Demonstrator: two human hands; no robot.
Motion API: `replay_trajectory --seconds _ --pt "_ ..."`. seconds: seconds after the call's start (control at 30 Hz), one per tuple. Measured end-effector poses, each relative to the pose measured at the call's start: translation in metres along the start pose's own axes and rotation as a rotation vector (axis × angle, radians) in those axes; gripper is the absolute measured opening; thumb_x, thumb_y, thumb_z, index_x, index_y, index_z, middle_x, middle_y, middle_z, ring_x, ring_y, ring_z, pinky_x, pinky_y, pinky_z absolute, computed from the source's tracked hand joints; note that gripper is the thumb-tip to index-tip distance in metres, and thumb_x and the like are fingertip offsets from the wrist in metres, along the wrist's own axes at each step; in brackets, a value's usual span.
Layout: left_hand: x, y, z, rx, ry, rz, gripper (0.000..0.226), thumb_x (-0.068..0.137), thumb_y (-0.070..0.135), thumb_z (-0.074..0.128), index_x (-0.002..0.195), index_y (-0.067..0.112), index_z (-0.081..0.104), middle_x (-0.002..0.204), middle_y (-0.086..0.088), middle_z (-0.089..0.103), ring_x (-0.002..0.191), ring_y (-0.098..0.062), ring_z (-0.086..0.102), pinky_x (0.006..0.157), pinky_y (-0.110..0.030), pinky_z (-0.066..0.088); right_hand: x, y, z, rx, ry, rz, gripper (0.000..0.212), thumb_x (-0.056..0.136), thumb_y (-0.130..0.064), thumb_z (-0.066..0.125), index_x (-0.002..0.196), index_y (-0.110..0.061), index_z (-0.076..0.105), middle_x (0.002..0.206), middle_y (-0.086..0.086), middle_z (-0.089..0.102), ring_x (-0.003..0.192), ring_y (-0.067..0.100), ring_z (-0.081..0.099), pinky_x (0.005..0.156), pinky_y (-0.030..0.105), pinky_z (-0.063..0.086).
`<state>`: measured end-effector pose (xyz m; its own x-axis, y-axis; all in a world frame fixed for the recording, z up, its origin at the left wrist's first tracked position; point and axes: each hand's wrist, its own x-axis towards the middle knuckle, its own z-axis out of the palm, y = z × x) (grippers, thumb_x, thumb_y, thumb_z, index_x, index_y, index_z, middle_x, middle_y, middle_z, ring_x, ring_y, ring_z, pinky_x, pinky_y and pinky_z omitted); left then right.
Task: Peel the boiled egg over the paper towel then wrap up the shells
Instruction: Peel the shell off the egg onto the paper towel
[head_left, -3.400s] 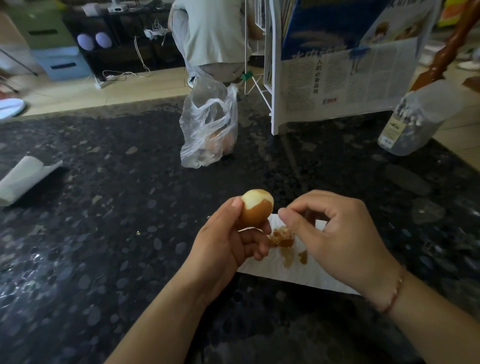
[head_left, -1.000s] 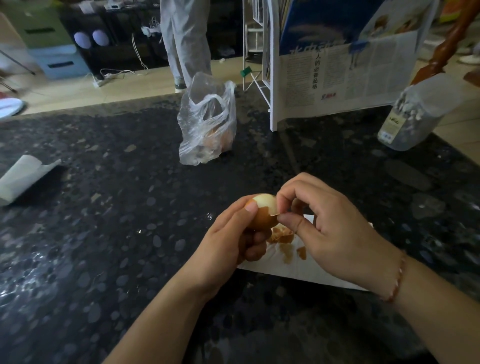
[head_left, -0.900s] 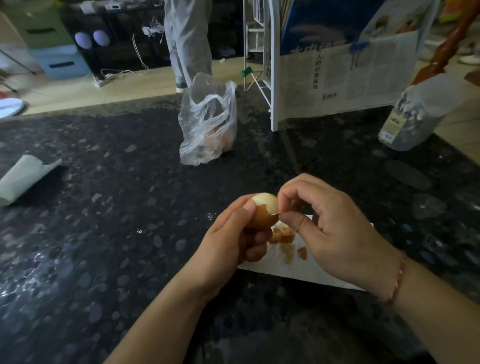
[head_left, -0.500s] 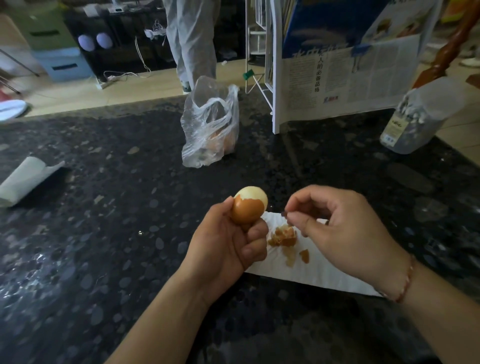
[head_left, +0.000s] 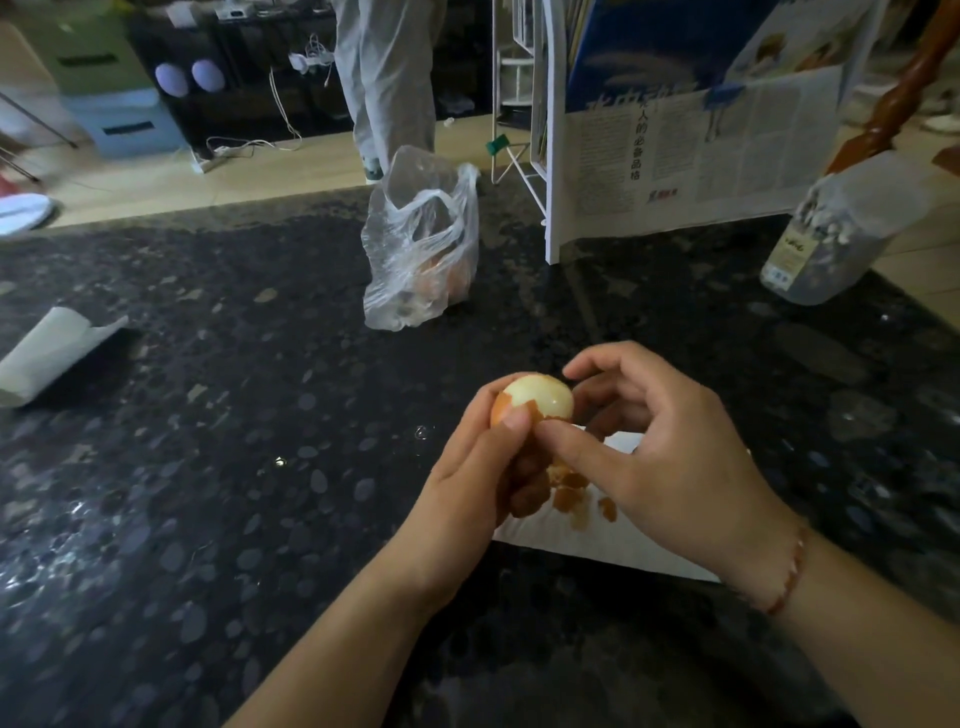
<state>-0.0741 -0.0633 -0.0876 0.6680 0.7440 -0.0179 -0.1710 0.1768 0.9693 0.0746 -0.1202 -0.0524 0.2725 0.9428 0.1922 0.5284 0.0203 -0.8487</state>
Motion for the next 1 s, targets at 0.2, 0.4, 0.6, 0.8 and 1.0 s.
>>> replay_trajectory --seconds 0.2,0.4,0.6,0.8,1.0 --pt "-0.0007 0.0034 0.0025 -0.121 -0.023 -0.026 0.036 0.096 0.037 0.042 0.112 0.012 0.062 0.072 -0.004 0.038 0.059 -0.009 0.036 0.052 -0.023 0.031 -0.0002 -0.0002 -0.0017 0.158 -0.08 0.01 0.027 0.081 -0.026 0.071 0.107 -0.029 0.067 0.09 -0.006 0.069 0.08 0.014 0.069 0.053 0.016 0.052" --pt "-0.0016 0.0019 0.0032 -0.058 -0.049 0.002 0.037 0.1 0.038 0.036 0.105 0.009 0.059 0.068 0.001 0.037 0.059 -0.01 0.032 0.053 -0.026 0.027 -0.001 0.0009 -0.0005 0.123 -0.058 -0.017 0.021 0.08 -0.03 0.07 0.101 -0.029 0.067 0.088 -0.006 0.07 0.082 0.013 0.069 0.068 0.03 0.061" --pt "0.0 0.0053 0.0019 -0.016 -0.039 -0.051 0.042 0.096 0.039 0.036 0.083 0.029 0.075 0.062 0.012 0.053 0.056 -0.003 0.042 0.052 -0.018 0.033 0.0016 -0.0028 -0.0032 0.225 -0.051 0.013 0.024 0.076 -0.036 0.072 0.098 -0.027 0.069 0.082 -0.003 0.071 0.072 0.014 0.07 0.049 0.01 0.047" --pt "0.004 0.0016 -0.0057 0.002 0.083 0.036 0.038 0.093 0.032 0.038 0.113 0.018 0.067 0.078 0.0 0.056 0.064 -0.01 0.048 0.055 -0.025 0.04 0.0002 0.0006 -0.0019 0.303 -0.068 0.008 0.021 0.081 -0.018 0.072 0.1 -0.029 0.071 0.082 0.0 0.071 0.072 0.017 0.071 0.052 0.012 0.049" --pt "0.0002 0.0022 -0.0017 0.031 0.01 0.052 0.032 0.097 0.034 0.043 0.106 0.016 0.067 0.079 -0.001 0.055 0.068 -0.012 0.048 0.057 -0.024 0.042 -0.0021 -0.0008 0.0008 0.166 -0.021 -0.068 0.022 0.08 -0.03 0.069 0.102 -0.033 0.068 0.089 -0.012 0.067 0.086 0.008 0.067 0.061 0.01 0.051"
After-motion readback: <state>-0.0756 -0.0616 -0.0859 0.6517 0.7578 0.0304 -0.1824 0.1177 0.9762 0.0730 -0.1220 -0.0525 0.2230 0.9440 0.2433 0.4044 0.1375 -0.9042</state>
